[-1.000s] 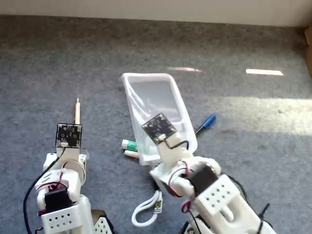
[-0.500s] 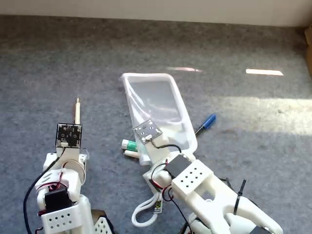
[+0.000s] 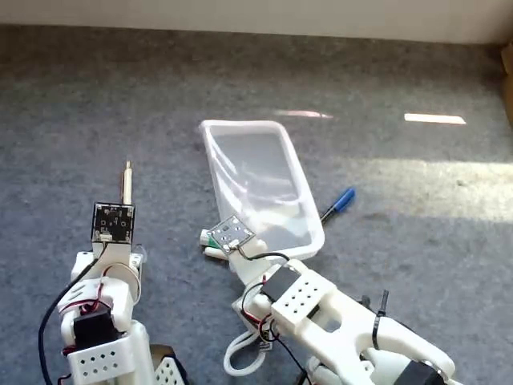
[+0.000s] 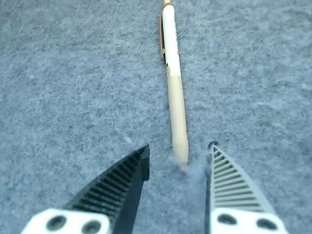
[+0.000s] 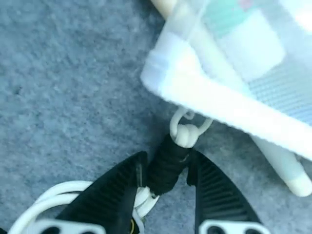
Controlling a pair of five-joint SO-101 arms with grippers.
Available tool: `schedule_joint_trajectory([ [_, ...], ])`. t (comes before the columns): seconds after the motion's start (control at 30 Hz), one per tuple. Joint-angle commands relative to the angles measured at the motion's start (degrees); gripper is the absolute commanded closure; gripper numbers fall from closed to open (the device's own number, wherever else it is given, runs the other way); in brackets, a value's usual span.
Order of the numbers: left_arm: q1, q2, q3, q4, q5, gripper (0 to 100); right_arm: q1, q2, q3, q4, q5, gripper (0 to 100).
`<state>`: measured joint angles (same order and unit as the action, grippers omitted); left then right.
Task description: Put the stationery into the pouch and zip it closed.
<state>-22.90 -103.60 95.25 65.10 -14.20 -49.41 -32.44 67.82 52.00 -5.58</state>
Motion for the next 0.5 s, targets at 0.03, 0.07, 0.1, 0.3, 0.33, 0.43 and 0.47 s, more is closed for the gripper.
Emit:
schedule_joint_trajectory([
  [0.03, -0.57, -0.48, -2.68, -0.97, 0.44, 81, -0.13, 0.40, 0.40, -0.48, -0.09, 88.9],
  [0.07, -0.57, -0.48, -2.68, -0.97, 0.44, 81, -0.13, 0.40, 0.40, -0.48, 0.00, 90.9],
  [0.1, -0.57, -0.48, -2.68, -0.97, 0.44, 81, -0.13, 0.40, 0.40, -0.48, 0.18, 93.1],
  [0.3, -0.57, -0.48, -2.68, -0.97, 0.44, 81, -0.04, 0.31, 0.13, 1.98, 7.30, 99.3],
  [0.33, -0.57, -0.48, -2.68, -0.97, 0.44, 81, -0.04, 0.22, 0.13, 2.68, 7.47, 99.3],
  [0.43, -0.57, -0.48, -2.68, -0.97, 0.44, 81, -0.04, 0.22, 0.04, 3.03, 7.56, 99.3],
  [0.47, -0.57, -0.48, -2.68, -0.97, 0.44, 81, -0.04, 0.22, 0.04, 3.03, 7.56, 99.3],
])
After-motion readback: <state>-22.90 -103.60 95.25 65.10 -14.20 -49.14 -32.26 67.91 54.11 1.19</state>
